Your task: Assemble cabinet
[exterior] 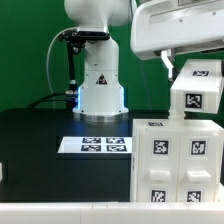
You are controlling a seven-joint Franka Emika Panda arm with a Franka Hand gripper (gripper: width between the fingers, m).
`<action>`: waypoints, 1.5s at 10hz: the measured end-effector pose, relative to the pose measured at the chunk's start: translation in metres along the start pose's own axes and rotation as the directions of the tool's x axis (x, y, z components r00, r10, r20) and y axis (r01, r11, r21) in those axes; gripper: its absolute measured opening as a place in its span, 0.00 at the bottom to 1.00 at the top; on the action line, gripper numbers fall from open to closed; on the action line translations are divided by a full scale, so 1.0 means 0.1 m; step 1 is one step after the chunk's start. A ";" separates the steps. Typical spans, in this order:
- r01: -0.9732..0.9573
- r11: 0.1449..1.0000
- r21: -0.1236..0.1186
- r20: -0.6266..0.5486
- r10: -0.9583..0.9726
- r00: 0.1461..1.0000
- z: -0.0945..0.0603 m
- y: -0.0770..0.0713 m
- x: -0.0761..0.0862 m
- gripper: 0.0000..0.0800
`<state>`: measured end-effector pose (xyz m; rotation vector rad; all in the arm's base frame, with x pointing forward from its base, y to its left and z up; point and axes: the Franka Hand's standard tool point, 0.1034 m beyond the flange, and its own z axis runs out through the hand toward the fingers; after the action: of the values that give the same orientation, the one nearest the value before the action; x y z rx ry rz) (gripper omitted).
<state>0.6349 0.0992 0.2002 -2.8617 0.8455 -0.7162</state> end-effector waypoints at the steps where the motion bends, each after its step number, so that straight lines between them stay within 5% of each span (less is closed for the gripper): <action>1: -0.005 1.000 0.003 0.005 0.005 1.000 0.01 0.00 -0.01 0.69; 3: 0.032 0.999 0.005 0.007 -0.032 0.999 0.02 0.02 0.00 0.69; 6: 0.205 0.979 -0.011 -0.033 -0.205 0.978 0.02 0.24 0.21 0.69; 9: 0.197 0.980 -0.005 -0.035 -0.197 0.980 0.02 0.23 0.19 0.69; 10: 0.194 0.981 0.001 -0.040 -0.194 0.980 0.03 0.21 0.17 0.69; 12: 0.193 0.980 0.054 -0.097 -0.187 0.978 0.02 0.09 0.01 0.69; 15: 0.214 0.974 0.070 -0.153 -0.201 0.968 0.06 0.08 -0.07 0.69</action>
Offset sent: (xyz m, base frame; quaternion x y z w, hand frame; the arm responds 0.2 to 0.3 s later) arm 0.0040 -0.0375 0.0114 -0.0345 0.0651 -0.1238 0.9896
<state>0.6293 0.0958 0.1903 -2.8753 0.5170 -0.9681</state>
